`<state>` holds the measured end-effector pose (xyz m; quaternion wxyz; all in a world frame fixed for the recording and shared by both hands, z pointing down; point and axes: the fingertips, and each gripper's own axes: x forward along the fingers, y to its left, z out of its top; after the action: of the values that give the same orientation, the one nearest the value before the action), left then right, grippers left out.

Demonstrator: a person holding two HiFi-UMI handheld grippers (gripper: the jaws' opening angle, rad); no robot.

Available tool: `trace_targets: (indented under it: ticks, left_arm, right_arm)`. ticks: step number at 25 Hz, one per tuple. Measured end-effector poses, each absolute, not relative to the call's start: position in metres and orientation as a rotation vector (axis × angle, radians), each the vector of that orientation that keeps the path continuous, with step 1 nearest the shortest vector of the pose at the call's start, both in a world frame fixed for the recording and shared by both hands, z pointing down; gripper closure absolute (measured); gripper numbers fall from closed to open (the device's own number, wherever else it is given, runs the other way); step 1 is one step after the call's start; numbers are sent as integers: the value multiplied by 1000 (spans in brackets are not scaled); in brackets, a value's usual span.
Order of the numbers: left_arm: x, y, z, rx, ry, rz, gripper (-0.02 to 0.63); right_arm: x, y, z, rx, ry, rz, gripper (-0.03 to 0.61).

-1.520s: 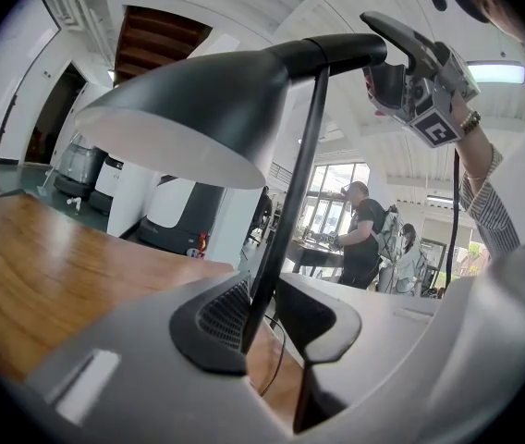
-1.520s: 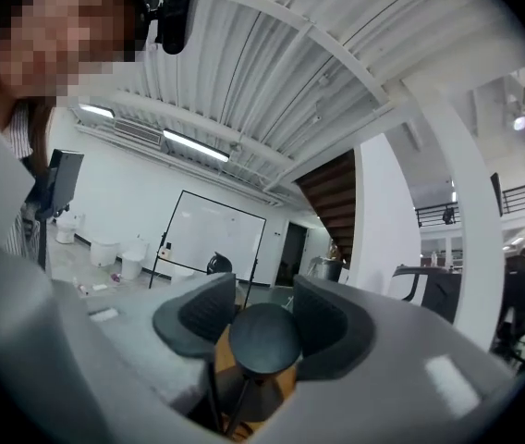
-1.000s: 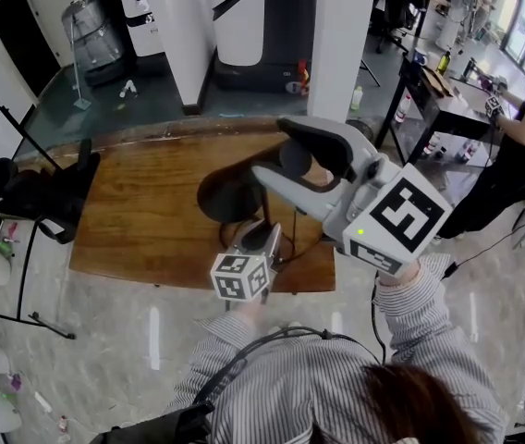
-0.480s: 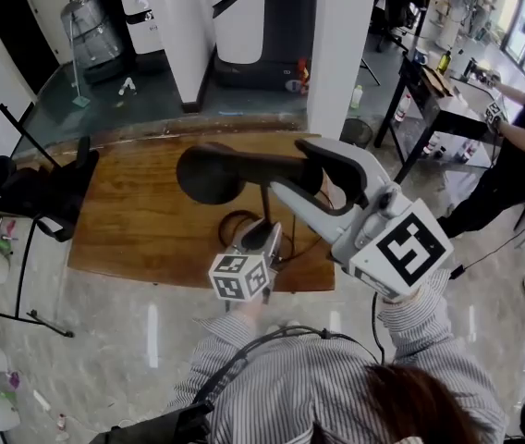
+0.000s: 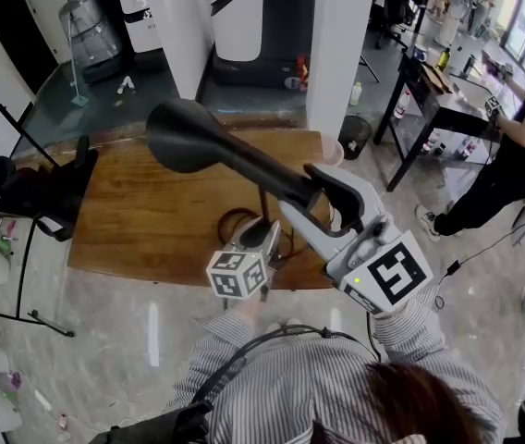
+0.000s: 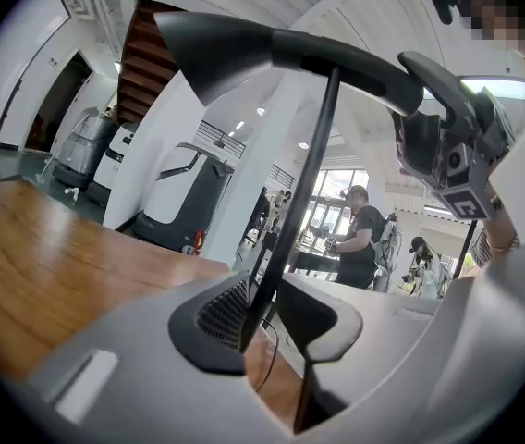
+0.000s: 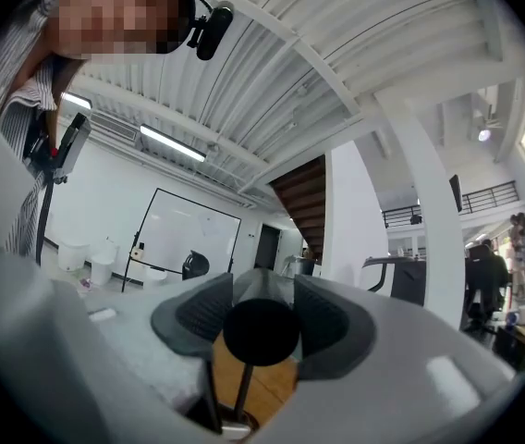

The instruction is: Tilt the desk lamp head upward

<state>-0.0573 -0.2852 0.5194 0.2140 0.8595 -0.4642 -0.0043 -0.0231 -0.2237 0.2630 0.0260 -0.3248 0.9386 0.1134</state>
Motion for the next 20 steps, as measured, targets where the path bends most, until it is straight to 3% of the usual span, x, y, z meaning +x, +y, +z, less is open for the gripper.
trace_targets:
  ticks: [20]
  left_arm:
    - [-59,-287,520,2423,-1299,55,528]
  right_arm:
    - [-30,-237,321,-1033,2700,156,373]
